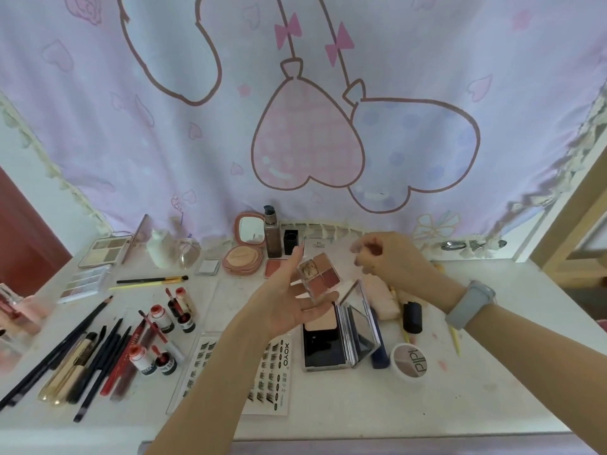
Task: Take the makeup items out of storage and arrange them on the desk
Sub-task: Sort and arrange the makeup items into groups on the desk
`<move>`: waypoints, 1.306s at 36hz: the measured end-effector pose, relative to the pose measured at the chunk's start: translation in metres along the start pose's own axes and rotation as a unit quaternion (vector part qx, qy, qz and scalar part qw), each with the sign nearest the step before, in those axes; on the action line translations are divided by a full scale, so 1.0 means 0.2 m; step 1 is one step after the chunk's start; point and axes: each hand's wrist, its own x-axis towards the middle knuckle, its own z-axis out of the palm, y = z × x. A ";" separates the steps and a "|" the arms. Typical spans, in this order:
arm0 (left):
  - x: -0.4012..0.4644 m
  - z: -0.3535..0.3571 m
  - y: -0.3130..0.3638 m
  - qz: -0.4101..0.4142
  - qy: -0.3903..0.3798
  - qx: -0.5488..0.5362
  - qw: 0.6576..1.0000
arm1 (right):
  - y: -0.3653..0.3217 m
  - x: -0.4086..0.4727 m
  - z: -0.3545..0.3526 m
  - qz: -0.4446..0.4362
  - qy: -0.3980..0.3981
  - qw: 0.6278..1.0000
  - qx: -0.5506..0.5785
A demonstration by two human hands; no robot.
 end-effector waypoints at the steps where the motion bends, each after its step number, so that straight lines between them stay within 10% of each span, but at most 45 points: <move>1: 0.00 -0.01 0.00 0.009 0.008 0.000 1.000 | 0.01 0.02 0.00 0.026 -0.001 0.999 0.030; 19: 0.14 -0.01 0.02 0.067 0.097 0.300 0.947 | 0.14 0.17 0.05 0.194 -0.035 0.978 0.072; 34: 0.12 -0.03 0.00 0.166 0.127 0.599 0.773 | 0.19 0.17 0.10 0.192 -0.075 0.977 0.054; 47: 0.08 -0.09 -0.09 0.220 0.151 0.756 0.597 | 0.24 0.20 0.07 0.041 -0.031 0.973 -0.226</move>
